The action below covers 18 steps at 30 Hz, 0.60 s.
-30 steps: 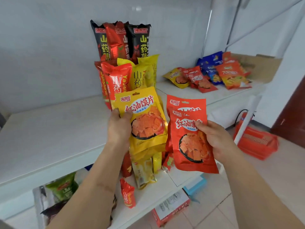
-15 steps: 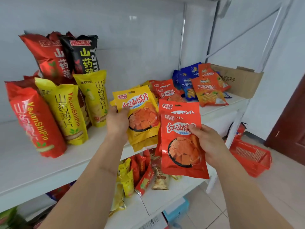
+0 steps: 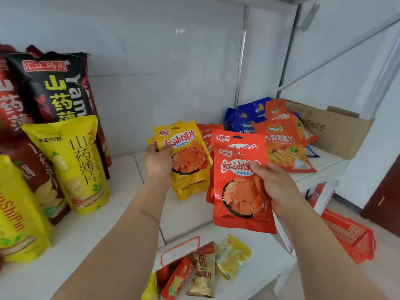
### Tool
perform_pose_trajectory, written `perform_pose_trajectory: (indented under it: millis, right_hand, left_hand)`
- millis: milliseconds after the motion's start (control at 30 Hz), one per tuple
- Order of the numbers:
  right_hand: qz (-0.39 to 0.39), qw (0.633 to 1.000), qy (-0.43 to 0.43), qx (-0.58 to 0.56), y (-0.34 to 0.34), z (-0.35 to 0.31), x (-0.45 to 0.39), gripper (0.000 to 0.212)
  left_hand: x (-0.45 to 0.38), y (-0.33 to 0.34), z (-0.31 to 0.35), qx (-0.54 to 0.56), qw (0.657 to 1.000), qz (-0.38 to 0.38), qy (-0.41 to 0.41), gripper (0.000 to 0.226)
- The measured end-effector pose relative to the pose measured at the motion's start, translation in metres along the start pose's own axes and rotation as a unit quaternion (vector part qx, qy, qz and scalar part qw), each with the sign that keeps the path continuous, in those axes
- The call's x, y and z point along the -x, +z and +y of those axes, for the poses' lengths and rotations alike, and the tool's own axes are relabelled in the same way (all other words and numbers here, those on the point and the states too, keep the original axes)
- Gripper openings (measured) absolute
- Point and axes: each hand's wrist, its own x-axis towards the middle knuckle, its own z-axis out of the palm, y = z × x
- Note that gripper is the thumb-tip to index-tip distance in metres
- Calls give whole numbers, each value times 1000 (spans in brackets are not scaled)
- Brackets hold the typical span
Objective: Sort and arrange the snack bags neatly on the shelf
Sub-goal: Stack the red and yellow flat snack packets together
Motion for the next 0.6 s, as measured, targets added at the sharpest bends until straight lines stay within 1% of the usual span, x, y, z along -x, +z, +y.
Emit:
perform_pose_trajectory:
  millis: [167,233,300,400,467,567,600]
  right_hand:
    - [-6,1000,9,25,4,2,-60,17]
    - [-9,999,9,37,7,6,-82,15]
    - [8,997,-1,79,9,13,-105,11]
    - [29,985,-28,167,9,22,-139,14]
    - [29,982,-40,181,10,24,-155,12]
    - [39,977,-57,201,9,25,-173,9]
    - [43,976,-62,205,7,25,-179,11]
  left_hand:
    - [-42,28,-18,-16,999,42,18,9]
    - [-53,35,-28,-34,997,63,14,10]
    - [-62,40,-36,-48,996,80,10,12]
    - [-74,49,-49,-80,991,102,18,13]
    - [-79,58,-54,-93,989,116,21,11]
    - [-84,72,-59,-102,984,141,34,15]
    - [-87,78,-61,-106,983,148,38,16]
